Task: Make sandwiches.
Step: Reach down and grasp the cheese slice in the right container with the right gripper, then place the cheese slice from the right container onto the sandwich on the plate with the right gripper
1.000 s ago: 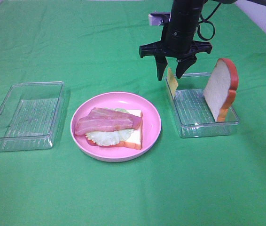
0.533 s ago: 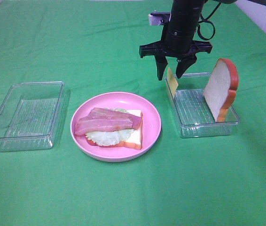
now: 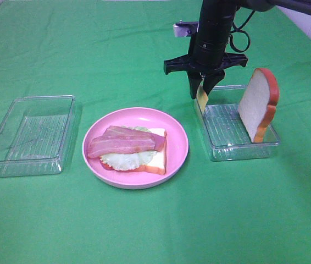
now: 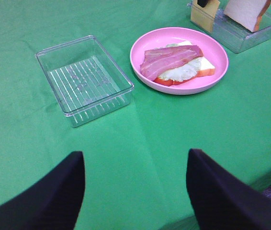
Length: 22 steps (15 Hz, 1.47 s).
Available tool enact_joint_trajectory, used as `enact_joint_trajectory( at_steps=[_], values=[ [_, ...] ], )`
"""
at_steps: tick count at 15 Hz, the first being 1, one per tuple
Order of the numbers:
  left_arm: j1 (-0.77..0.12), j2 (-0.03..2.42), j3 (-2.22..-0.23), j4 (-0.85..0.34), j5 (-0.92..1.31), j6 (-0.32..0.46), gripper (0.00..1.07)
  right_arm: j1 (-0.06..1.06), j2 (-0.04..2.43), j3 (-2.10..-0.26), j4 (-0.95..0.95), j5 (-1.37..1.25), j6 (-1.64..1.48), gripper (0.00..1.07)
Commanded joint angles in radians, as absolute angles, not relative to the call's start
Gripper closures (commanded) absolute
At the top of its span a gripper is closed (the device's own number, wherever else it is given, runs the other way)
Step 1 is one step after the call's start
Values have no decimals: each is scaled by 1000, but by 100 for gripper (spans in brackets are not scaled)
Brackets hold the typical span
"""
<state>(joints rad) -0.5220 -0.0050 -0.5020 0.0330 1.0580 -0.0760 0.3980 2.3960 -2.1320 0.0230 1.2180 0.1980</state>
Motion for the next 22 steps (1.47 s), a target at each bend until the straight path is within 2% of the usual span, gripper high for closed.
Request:
enact_joint_trajectory(
  at_steps=[1,2,9,16,22],
  values=[
    [-524,-27,-501,27,1048,-74,47,395,2395,-2137,10,1282,189,98],
    [-524,-27,-501,27,1048,-74,47,395,2395,-2137,0,1282,189,107],
    [-524,-27,-501,27,1048,-74,47,397,2316,-2137,8,1289,156,107],
    [-524,-27,-501,27,1048,-74,47,410,2247,-2108,525,1289,-57,107],
    [-524,-27,-501,27,1048,-74,47,523,2282,-1957,626,1262,-155,107]
  ],
)
